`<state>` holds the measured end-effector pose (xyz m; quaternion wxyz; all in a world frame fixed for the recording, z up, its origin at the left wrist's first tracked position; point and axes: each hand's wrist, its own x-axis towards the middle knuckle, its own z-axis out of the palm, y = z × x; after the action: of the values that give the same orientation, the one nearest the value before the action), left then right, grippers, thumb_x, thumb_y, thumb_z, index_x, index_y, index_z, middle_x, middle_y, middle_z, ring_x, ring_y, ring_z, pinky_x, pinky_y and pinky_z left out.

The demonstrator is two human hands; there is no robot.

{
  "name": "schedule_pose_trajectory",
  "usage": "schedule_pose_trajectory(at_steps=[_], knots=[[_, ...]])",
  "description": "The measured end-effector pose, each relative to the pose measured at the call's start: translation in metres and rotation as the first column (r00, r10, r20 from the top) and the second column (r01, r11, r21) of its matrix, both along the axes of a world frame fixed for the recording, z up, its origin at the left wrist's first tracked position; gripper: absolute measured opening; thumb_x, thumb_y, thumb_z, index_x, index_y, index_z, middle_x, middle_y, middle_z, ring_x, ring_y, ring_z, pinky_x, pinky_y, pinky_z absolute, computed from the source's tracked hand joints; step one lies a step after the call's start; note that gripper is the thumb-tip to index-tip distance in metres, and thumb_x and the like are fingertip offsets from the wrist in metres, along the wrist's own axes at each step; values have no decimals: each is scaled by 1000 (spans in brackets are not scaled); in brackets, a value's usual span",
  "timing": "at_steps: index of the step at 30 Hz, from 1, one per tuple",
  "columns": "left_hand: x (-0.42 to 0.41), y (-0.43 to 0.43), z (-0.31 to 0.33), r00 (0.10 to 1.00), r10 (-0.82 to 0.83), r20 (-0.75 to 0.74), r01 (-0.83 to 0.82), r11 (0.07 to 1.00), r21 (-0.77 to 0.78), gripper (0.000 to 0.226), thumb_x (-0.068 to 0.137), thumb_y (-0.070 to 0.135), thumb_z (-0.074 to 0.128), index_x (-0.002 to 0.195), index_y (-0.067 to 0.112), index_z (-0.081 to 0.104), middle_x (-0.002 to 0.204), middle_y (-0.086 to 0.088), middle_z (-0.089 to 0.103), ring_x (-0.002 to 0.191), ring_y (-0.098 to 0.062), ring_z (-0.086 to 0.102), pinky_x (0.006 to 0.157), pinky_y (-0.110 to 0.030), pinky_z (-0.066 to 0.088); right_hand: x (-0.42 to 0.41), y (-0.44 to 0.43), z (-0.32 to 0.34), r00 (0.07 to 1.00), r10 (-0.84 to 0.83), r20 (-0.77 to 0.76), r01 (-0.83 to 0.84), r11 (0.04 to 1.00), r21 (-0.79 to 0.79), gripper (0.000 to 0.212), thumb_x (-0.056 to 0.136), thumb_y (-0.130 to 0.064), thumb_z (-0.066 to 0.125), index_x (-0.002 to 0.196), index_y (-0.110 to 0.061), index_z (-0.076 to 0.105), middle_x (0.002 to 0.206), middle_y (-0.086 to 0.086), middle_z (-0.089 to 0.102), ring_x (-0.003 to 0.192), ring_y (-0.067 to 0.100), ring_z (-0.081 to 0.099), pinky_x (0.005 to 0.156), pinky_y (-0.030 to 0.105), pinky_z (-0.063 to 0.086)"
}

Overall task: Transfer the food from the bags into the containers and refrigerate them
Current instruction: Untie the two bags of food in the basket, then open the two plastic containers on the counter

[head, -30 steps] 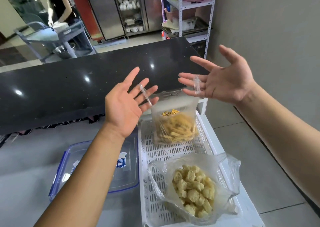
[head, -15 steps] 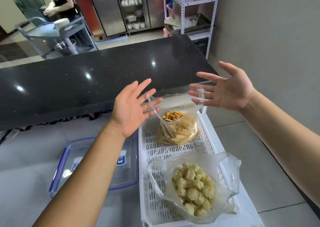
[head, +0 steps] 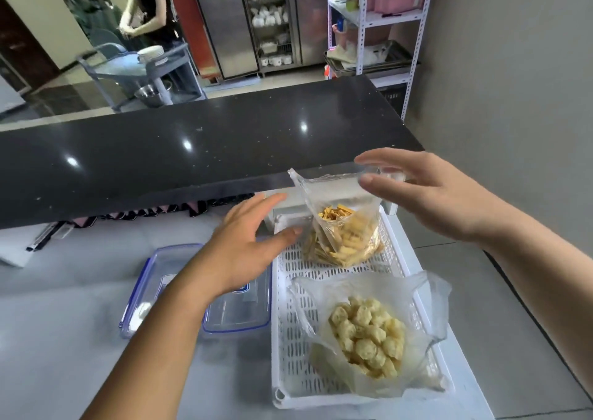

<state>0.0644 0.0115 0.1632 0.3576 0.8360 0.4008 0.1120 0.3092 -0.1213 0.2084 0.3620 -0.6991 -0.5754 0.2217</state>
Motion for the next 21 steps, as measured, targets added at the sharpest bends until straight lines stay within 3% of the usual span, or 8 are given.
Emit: schedule_pose_trajectory(at_steps=[3, 6, 9, 13, 16, 19, 21], knots=[[-22, -19, -23, 993, 93, 69, -96, 995, 38, 72, 81, 71, 60, 146, 50, 37, 159, 20, 27, 148, 0, 18, 123, -35, 19, -27, -8, -10, 982, 58, 177, -54, 998, -27, 64, 87, -73, 47, 139, -36, 52, 142, -21, 53, 128, 2, 49, 106, 32, 41], [-44, -39, -44, 985, 168, -43, -161, 978, 131, 76, 83, 68, 55, 150, 45, 29, 163, 13, 20, 151, -5, 8, 123, -31, 12, -50, -16, -20, 933, 118, 339, -102, 993, -63, 69, 85, -79, 38, 141, -39, 47, 147, -16, 48, 136, 9, 42, 110, 39, 38], [-66, -56, -64, 965, 201, -170, -188, 978, 90, 86, 79, 75, 50, 153, 46, 16, 166, 13, 11, 152, -8, -1, 123, -33, 6, -69, -22, -25, 893, 156, 421, -127, 987, -97, 73, 83, -82, 34, 143, -43, 42, 152, -11, 43, 143, 12, 32, 115, 44, 31], [-94, -72, -78, 934, 255, -252, -247, 967, 62, 84, 85, 71, 54, 153, 49, 9, 166, 13, 3, 153, -9, -7, 121, -32, 2, -100, -22, -29, 844, 236, 481, -199, 972, -127, 76, 83, -82, 28, 146, -42, 39, 156, -8, 39, 148, 17, 24, 120, 40, 21], [-119, -71, -84, 905, 296, -305, -287, 955, 75, 89, 82, 75, 51, 154, 46, 7, 167, 12, -1, 153, -12, -8, 123, -33, 2, -126, -20, -33, 816, 299, 496, -256, 954, -155, 75, 83, -81, 28, 145, -40, 40, 156, -4, 39, 149, 23, 25, 119, 48, 24], [-147, -59, -91, 873, 327, -361, -308, 945, 109, 100, 68, 84, 33, 155, 44, 6, 167, 9, -4, 154, -15, -7, 124, -35, 5, -157, -16, -38, 815, 321, 482, -285, 947, -149, 71, 86, -77, 34, 142, -36, 47, 152, 0, 45, 146, 28, 33, 116, 50, 29], [-168, -47, -98, 846, 327, -421, -303, 945, 123, 95, 78, 80, 41, 155, 43, 1, 167, 6, -8, 154, -18, -9, 124, -37, 5, -181, -10, -45, 811, 344, 473, -303, 939, -162, 71, 86, -74, 34, 143, -35, 46, 152, 1, 46, 146, 28, 32, 116, 50, 30]])
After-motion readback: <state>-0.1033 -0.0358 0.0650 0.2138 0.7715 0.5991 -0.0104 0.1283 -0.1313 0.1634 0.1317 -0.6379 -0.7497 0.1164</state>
